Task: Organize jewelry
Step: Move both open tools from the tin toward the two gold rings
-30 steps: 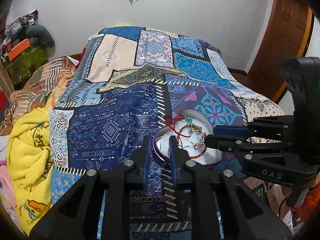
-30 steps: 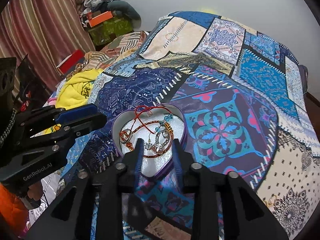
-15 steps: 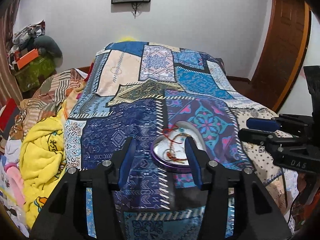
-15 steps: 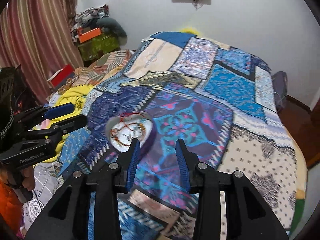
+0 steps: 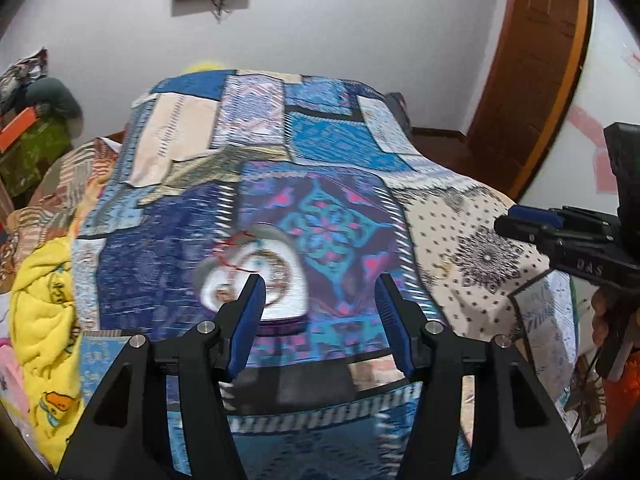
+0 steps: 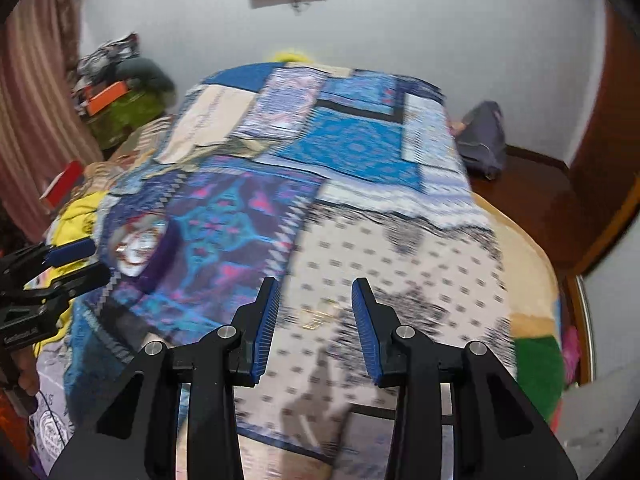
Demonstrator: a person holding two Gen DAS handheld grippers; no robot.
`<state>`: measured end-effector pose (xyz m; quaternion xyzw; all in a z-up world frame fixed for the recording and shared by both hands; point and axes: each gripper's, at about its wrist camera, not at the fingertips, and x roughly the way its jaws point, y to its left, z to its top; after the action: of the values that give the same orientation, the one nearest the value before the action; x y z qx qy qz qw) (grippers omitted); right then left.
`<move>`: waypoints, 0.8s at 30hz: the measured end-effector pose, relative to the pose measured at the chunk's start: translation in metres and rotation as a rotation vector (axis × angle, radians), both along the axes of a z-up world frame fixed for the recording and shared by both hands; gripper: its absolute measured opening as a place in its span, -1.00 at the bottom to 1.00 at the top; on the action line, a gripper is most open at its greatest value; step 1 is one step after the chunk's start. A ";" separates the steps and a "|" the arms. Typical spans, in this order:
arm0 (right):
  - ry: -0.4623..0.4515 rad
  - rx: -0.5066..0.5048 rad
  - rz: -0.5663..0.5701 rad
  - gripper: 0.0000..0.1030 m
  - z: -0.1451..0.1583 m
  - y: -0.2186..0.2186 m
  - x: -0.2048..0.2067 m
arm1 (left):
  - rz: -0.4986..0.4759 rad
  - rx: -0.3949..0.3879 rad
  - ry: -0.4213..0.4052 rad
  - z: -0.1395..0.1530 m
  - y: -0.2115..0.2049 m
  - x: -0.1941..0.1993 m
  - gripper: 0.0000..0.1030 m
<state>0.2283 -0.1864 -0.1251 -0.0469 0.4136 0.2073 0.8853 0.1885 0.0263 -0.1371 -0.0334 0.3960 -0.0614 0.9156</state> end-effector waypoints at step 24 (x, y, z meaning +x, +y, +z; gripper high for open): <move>0.119 0.005 -0.031 -0.34 -0.046 -0.044 0.028 | -0.296 -0.007 0.217 -0.084 -0.122 0.079 0.08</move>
<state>0.2561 -0.2307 -0.1707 -0.0260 0.4656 0.1969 0.8625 0.2673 -0.0957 -0.2216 0.0153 0.4928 -0.1927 0.8484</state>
